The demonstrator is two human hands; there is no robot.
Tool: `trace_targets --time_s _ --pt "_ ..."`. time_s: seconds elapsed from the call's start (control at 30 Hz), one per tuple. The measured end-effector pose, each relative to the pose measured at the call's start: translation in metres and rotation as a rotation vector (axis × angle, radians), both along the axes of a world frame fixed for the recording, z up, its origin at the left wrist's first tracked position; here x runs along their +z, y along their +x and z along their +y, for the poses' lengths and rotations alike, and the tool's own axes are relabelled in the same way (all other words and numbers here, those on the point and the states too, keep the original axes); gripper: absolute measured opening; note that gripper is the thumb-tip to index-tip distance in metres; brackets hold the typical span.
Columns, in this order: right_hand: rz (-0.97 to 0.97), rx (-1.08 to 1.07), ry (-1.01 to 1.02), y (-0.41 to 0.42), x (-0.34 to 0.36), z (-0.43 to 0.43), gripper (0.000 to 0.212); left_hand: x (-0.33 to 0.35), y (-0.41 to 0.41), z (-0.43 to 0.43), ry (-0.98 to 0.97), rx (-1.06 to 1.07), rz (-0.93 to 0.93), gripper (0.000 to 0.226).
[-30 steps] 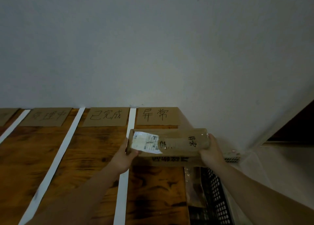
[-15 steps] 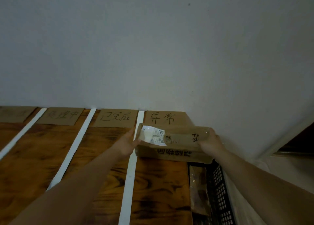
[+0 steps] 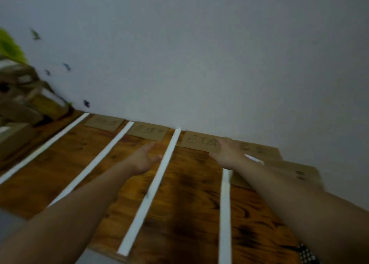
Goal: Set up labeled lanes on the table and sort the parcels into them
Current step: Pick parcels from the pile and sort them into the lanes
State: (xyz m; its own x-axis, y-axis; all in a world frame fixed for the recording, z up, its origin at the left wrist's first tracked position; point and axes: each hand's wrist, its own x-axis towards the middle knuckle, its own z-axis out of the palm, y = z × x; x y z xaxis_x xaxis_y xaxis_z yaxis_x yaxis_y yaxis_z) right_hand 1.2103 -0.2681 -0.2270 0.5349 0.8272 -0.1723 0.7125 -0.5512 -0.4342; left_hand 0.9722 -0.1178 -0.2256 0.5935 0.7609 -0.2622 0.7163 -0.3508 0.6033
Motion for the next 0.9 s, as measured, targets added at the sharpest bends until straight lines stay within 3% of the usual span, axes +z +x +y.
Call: trace_targets --time_s 0.43,0.9 --pt "0.061 0.292 0.075 -0.302 0.054 0.210 0.071 0.069 -0.336 0.154 0.097 0.264 0.038 0.072" --pt "0.148 0.528 0.115 -0.470 0.070 0.488 0.066 0.095 -0.519 0.375 0.168 0.444 0.083 0.074"
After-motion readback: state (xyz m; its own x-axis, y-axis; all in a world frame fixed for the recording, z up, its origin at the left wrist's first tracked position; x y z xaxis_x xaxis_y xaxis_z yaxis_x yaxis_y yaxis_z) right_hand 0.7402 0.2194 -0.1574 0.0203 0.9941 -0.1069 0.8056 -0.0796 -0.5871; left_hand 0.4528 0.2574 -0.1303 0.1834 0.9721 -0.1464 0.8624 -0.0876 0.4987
